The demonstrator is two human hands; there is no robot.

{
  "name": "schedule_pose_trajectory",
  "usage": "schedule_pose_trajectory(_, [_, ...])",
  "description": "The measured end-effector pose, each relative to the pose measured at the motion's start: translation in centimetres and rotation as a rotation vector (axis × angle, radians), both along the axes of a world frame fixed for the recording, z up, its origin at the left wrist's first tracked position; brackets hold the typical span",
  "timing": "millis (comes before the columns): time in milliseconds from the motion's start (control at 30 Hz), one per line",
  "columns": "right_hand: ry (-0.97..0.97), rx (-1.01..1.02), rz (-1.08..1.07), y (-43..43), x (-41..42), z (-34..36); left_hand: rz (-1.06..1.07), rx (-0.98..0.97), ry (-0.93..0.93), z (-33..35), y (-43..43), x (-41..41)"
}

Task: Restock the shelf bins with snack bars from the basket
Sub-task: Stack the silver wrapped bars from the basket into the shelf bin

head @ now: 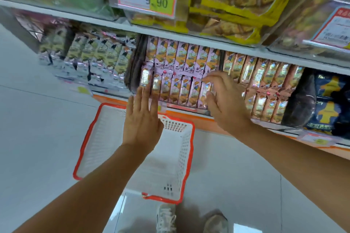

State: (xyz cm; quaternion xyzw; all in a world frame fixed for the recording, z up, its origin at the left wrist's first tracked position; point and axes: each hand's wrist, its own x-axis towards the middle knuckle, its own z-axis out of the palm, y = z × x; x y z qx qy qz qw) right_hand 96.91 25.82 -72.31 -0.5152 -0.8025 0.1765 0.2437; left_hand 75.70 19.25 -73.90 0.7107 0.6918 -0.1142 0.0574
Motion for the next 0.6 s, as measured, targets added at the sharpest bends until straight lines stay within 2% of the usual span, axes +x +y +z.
schedule_pose_trajectory(67, [-0.025, -0.067, 0.151, 0.6, -3.9, 0.3, 0.051, 0.072, -0.03, 0.1, -0.4, -1.8])
schedule_pose_trajectory(133, [-0.071, -0.223, 0.228, 1.5, -7.9, -0.2, 0.087, 0.161, -0.055, 0.2, -0.7, -3.6])
schedule_pose_trajectory(300, [-0.224, -0.454, 0.221, 4.3, -14.0, -2.2, 0.142, 0.22, -0.107, 0.4, -0.5, -7.6])
schedule_pose_trajectory(367, [-0.22, -0.385, 0.162, 4.1, -14.8, -2.5, 0.14, 0.233, -0.138, 0.5, -0.4, -8.9])
schedule_pose_trajectory(467, [-0.039, -0.21, 0.058, 3.5, -15.5, -1.4, 0.142, 0.264, -0.172, 1.2, 0.0, -11.3])
schedule_pose_trajectory(533, [-0.005, -0.149, 0.094, 3.7, -16.4, -0.3, 0.174, 0.286, -0.184, 2.0, 0.7, -13.3])
schedule_pose_trajectory(600, [-0.055, -0.124, 0.155, 4.2, -17.9, 0.4, 0.222, 0.307, -0.21, 2.8, 1.7, -15.5])
